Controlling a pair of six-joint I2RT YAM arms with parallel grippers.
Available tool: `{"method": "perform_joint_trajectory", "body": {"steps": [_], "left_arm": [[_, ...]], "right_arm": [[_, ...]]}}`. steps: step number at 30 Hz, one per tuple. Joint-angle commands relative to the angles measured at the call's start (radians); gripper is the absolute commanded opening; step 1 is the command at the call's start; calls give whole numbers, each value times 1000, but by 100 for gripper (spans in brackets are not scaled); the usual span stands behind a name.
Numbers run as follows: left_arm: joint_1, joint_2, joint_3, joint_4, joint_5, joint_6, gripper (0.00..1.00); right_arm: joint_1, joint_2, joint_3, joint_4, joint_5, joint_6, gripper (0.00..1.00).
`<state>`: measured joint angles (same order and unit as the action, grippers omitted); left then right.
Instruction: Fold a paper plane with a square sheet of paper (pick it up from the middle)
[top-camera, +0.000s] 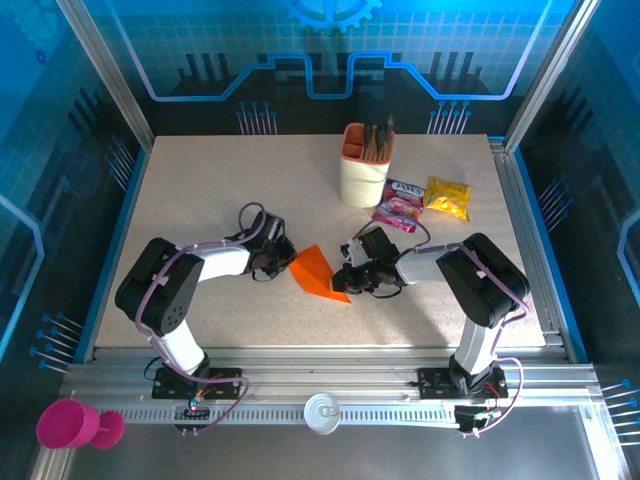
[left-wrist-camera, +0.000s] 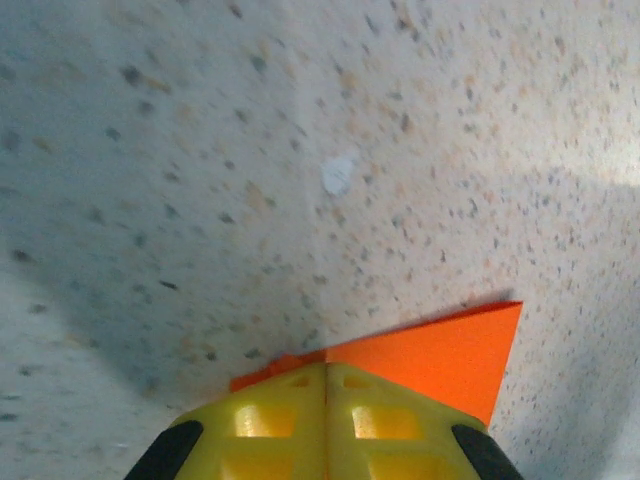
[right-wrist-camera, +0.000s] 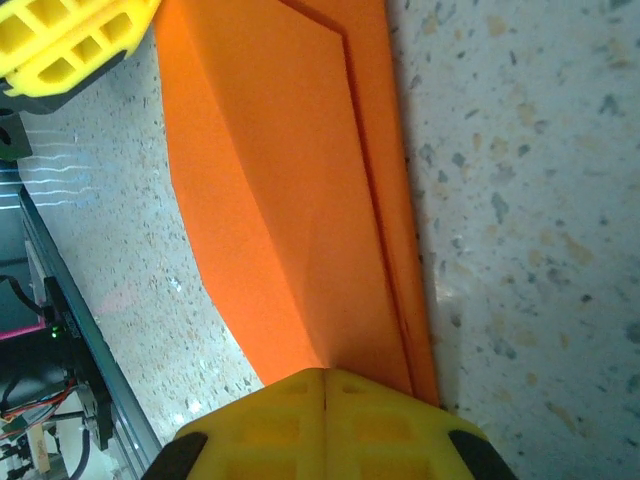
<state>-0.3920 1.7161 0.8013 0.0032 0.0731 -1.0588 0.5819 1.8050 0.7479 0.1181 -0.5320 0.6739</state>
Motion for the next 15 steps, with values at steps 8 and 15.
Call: {"method": "perform_joint_trajectory", "body": {"steps": [8, 15], "left_arm": [[133, 47, 40, -211, -208, -29, 7], [153, -38, 49, -129, -158, 71, 7]], "right_arm": [[-19, 117, -95, -199, 169, -2, 0], [-19, 105, -102, -190, 158, 4, 0]]}}
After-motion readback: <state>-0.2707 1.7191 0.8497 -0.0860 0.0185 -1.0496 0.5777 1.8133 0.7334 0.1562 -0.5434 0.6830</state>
